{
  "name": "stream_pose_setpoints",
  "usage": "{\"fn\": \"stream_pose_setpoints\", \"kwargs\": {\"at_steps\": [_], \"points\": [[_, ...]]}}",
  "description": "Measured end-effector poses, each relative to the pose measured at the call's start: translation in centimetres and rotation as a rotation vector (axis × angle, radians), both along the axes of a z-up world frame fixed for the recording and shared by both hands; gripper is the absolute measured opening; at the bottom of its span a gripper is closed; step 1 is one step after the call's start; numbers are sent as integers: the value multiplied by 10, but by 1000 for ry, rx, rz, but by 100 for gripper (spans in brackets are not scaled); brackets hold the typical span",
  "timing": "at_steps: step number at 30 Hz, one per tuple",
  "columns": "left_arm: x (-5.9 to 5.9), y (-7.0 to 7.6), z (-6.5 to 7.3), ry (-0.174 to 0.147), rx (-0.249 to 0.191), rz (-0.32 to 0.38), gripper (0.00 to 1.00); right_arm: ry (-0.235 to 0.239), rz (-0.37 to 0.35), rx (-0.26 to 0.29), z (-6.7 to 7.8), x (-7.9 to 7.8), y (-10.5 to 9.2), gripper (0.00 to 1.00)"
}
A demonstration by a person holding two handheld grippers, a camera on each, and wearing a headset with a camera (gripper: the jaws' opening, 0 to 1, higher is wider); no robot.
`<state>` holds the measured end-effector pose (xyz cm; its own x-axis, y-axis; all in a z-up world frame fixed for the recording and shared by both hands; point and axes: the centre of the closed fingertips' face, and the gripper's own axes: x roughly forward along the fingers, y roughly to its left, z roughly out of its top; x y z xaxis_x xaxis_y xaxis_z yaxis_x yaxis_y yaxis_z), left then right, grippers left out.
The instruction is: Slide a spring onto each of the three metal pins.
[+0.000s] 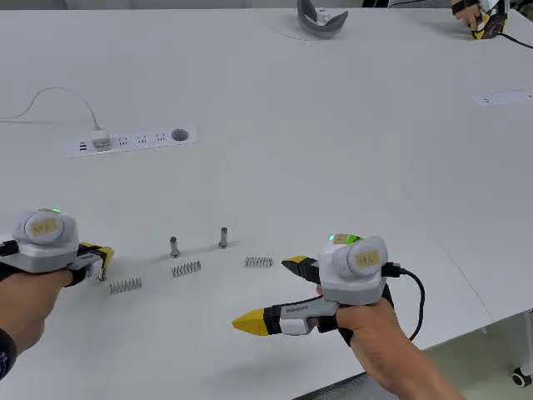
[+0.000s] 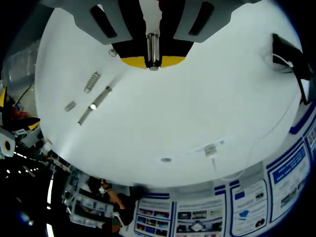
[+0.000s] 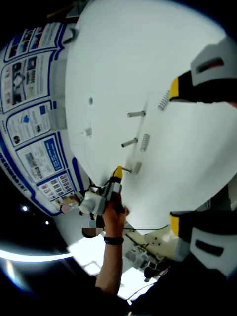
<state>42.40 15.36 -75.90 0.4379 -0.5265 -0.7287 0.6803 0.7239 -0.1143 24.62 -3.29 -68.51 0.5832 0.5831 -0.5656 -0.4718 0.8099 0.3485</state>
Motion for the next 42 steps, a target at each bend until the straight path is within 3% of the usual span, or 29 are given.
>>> {"fn": "stream_pose_setpoints", "kwargs": {"at_steps": [42], "points": [[-9, 15, 10, -32, -12, 36, 7, 0, 17, 7, 0, -2, 6, 93]]}}
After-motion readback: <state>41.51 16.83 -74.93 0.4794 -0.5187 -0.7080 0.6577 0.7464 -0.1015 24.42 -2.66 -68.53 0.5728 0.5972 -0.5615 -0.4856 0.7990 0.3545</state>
